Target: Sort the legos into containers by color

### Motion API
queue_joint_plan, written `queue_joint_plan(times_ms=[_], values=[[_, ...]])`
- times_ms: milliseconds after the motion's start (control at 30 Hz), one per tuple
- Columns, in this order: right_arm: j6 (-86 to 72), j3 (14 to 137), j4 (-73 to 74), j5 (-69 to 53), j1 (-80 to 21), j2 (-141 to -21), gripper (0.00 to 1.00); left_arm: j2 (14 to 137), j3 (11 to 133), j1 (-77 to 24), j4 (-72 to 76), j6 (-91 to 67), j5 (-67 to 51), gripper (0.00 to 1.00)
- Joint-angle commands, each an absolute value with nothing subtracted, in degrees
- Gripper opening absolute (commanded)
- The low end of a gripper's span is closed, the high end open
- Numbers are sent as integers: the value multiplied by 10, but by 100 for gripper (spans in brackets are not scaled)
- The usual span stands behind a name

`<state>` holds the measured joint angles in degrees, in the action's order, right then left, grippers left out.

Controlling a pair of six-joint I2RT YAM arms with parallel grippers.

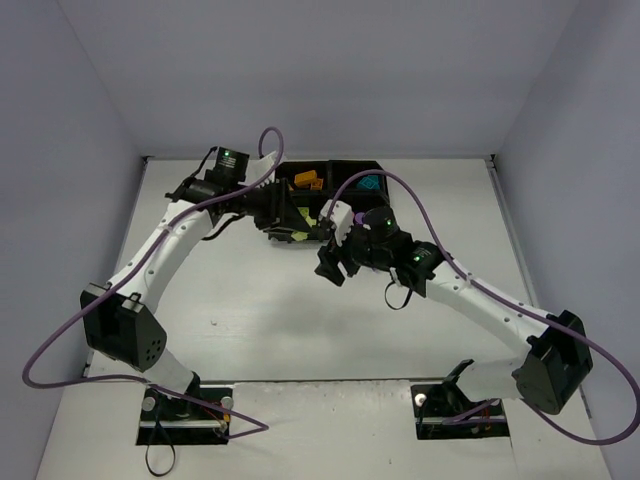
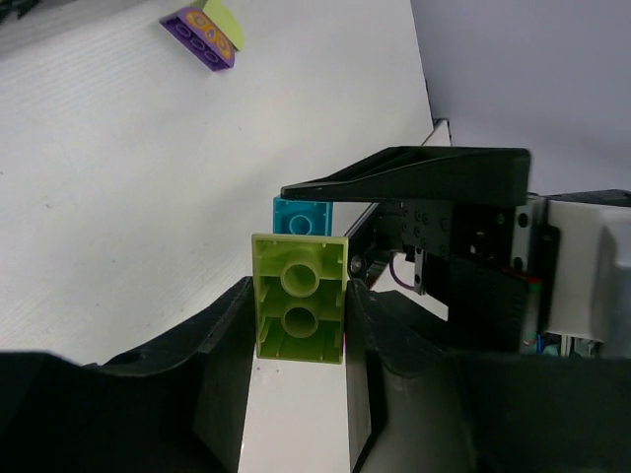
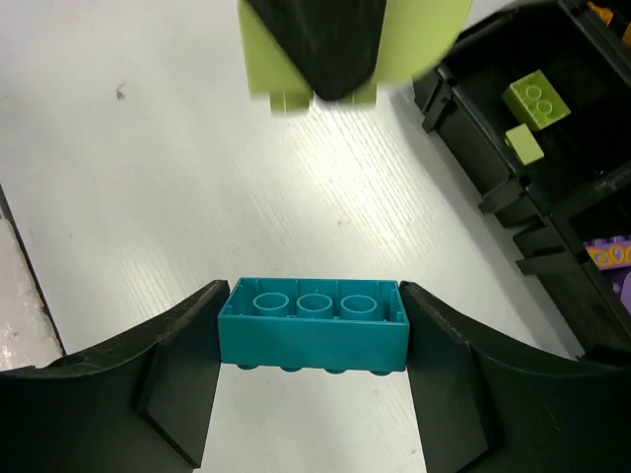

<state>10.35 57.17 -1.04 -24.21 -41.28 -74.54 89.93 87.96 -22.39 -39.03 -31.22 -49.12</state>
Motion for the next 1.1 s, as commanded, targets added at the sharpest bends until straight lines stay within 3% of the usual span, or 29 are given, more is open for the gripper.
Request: queue_joint_plan(times_ms=[0,167,400,633,1067], values=[[100,569,-28,-217,-410,-723,0,880,918,-214,-387,-294,-510,7],[89,561,-27,-186,-401,-715,0,882,924,-209,-386,-284,-451,7],[45,558,-26,-134,-373,-700,0,916,961,-211,-377,-247,-246,7],[4,555,-26,-114,-351,-681,0,965,976,-215,-291,-235,-123,7],[-39,529,-19,-120,-301,-636,0,1119,1058,-234,-254,-264,-51,13]])
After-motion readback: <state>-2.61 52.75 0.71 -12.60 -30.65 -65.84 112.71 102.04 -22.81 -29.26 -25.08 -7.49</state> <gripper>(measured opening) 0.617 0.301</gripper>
